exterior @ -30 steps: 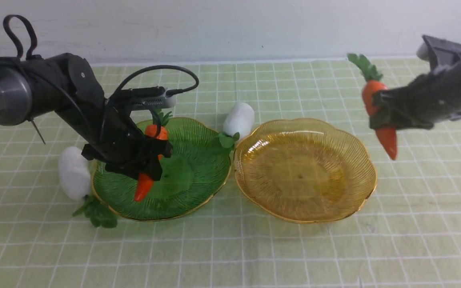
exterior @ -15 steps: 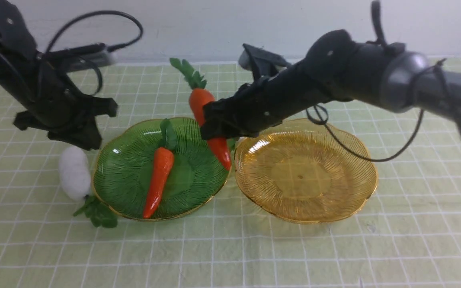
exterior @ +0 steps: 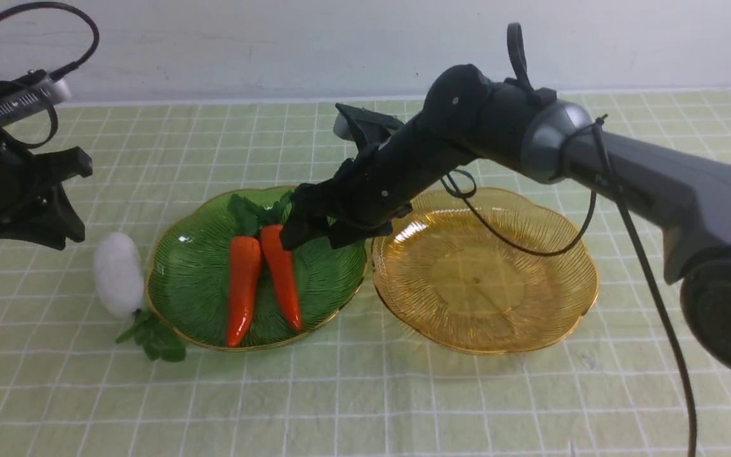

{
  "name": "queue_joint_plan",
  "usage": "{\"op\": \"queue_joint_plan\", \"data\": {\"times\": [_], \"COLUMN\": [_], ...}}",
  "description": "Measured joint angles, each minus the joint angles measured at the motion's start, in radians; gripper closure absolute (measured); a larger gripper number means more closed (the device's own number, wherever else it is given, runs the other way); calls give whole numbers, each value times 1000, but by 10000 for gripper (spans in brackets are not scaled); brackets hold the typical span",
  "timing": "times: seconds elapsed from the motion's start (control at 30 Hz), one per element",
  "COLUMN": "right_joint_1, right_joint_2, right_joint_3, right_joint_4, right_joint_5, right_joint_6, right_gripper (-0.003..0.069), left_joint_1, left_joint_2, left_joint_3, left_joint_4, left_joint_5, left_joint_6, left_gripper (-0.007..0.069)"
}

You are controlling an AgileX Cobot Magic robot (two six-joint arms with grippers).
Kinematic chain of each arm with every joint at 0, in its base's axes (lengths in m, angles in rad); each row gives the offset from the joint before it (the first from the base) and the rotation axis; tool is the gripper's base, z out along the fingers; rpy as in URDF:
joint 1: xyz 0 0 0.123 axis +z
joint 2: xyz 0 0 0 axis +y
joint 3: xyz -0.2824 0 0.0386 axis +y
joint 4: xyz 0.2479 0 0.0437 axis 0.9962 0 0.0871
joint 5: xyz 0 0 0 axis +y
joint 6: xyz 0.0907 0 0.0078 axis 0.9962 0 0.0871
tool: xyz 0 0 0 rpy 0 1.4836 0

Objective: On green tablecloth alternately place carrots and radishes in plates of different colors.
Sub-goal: 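Pick up the vegetable and place it in the green plate with the right gripper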

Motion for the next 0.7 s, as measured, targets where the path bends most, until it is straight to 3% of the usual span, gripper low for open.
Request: {"op": "queue_joint_plan", "data": {"times": [0.17, 0.27, 0.33, 0.5, 0.57, 0.6, 0.7], "right_joint_1": [-15, -32, -42, -77, -110, -126, -169], "right_joint_2": [-3, -9, -13, -13, -5, 6, 55], "right_joint_3": [-106, -170, -194, -218, -221, -221, -221], "right_joint_4": [-63, -74, -74, -111, -158, -176, -191], "right_joint_5": [86, 95, 79, -26, -129, -167, -209], "right_joint_6": [0, 0, 0, 48, 108, 130, 144], "right_gripper": [90, 90, 90, 90, 90, 90, 90], "left_joint_1": [0, 0, 0, 0, 0, 0, 0], "left_joint_2": [82, 137, 166, 213, 226, 228, 226], "left_joint_3": [0, 0, 0, 0, 0, 0, -1], "left_joint_4": [-15, -47, -64, -75, -72, -69, -56], "left_joint_5": [-106, -148, -169, -198, -203, -203, -186], "left_joint_6": [2, 16, 27, 46, 46, 46, 47], "left_gripper": [139, 35, 11, 48, 183, 216, 211]}}
